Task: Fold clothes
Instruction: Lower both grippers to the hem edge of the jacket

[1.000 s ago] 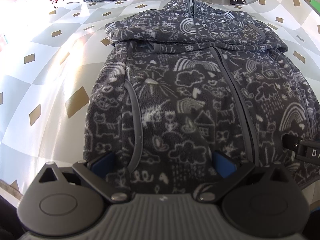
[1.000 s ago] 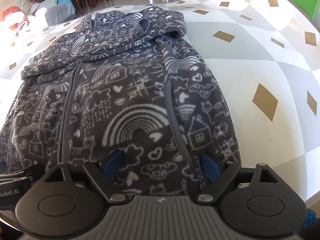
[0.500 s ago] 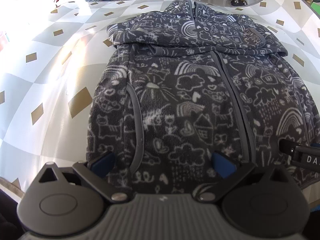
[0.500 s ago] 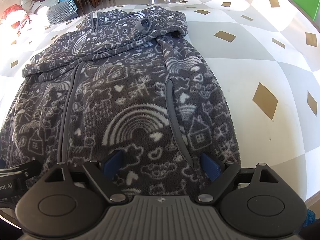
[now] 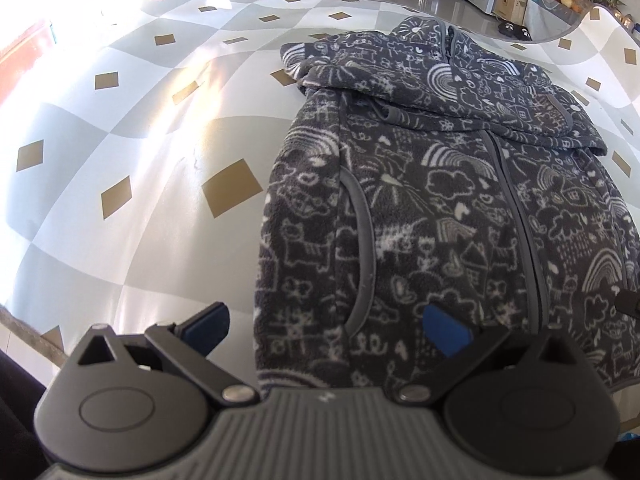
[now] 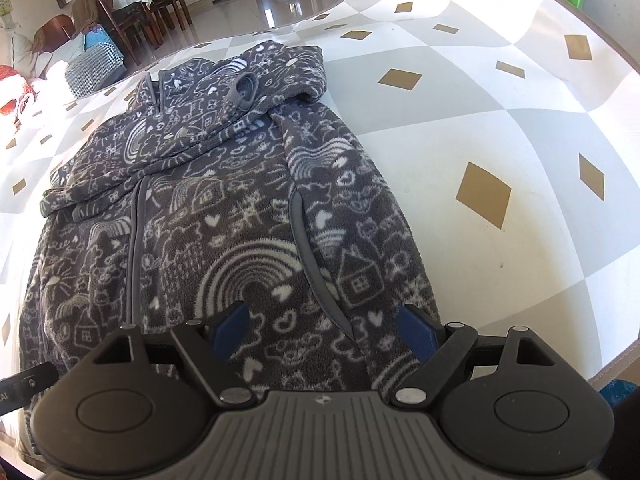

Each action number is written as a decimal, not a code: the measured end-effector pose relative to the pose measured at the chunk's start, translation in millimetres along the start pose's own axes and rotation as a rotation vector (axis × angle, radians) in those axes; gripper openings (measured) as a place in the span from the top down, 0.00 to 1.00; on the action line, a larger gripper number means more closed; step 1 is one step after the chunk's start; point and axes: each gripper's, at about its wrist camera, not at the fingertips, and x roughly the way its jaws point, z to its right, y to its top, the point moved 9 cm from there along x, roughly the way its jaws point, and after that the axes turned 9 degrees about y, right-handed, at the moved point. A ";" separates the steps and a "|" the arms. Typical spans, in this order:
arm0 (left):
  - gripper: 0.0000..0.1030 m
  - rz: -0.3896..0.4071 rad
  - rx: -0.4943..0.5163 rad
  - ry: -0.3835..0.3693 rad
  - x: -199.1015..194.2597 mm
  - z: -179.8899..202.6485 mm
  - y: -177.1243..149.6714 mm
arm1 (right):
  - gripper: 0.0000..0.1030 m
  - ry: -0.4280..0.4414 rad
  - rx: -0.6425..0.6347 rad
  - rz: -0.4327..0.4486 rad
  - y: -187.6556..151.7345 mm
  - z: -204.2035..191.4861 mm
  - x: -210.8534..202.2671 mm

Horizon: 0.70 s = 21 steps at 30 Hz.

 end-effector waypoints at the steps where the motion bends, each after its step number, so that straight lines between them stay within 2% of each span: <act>1: 0.00 -0.008 -0.009 0.000 1.7 -2.9 -0.5 | 0.20 -0.003 0.004 0.000 -0.1 1.5 -0.5; 4: 0.00 -0.036 -0.042 0.004 9.0 -9.7 -2.6 | 0.20 -0.014 0.016 -0.007 -1.5 5.7 0.7; 8: 0.00 -0.086 -0.079 -0.002 20.6 -10.0 -8.4 | 0.20 0.005 0.075 -0.097 -17.0 9.2 18.1; 14: 0.00 -0.074 0.015 0.027 21.1 5.9 -10.1 | 0.20 0.016 0.118 -0.115 -22.2 10.9 24.8; 21: 0.00 -0.043 0.077 -0.022 14.5 24.1 -9.1 | 0.20 0.019 0.108 -0.118 -21.4 10.5 24.0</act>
